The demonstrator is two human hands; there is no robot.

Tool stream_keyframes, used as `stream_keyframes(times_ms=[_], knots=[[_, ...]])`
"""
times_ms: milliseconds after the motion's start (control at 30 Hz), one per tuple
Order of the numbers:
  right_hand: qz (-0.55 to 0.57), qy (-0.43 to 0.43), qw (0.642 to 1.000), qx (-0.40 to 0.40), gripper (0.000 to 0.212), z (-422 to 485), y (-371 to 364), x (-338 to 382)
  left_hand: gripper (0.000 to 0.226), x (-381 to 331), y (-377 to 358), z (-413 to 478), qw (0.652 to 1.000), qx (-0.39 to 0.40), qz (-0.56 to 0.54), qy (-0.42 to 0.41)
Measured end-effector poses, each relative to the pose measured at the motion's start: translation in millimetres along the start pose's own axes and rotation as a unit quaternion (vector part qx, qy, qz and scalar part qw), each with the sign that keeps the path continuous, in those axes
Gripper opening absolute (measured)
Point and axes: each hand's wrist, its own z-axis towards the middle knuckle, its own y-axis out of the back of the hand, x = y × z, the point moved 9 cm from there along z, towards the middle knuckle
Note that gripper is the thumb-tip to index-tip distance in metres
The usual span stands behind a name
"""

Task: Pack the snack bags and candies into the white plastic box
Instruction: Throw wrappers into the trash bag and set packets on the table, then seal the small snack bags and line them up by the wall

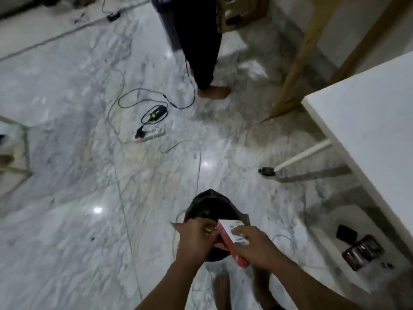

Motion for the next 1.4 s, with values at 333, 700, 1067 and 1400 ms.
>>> stream_keyframes(times_ms=[333, 700, 1067, 1400], knots=[[0.120, -0.117, 0.986, 0.004, 0.026, 222, -69, -106, 0.025, 152, -164, 134, 0.996, 0.059, 0.050, -0.037], [0.095, -0.123, 0.987, 0.024, 0.021, 204, -70, -95, 0.041, 149, -161, 120, 0.975, 0.204, 0.080, 0.024], [0.150, -0.047, 0.982, -0.104, 0.020, -44, 92, 66, 0.044, -91, 4, 28, 0.967, 0.199, 0.128, -0.097], [0.168, 0.055, 0.938, -0.298, 0.022, -318, 274, 65, 0.040, -393, 38, -98, 0.926, 0.176, 0.152, -0.296]])
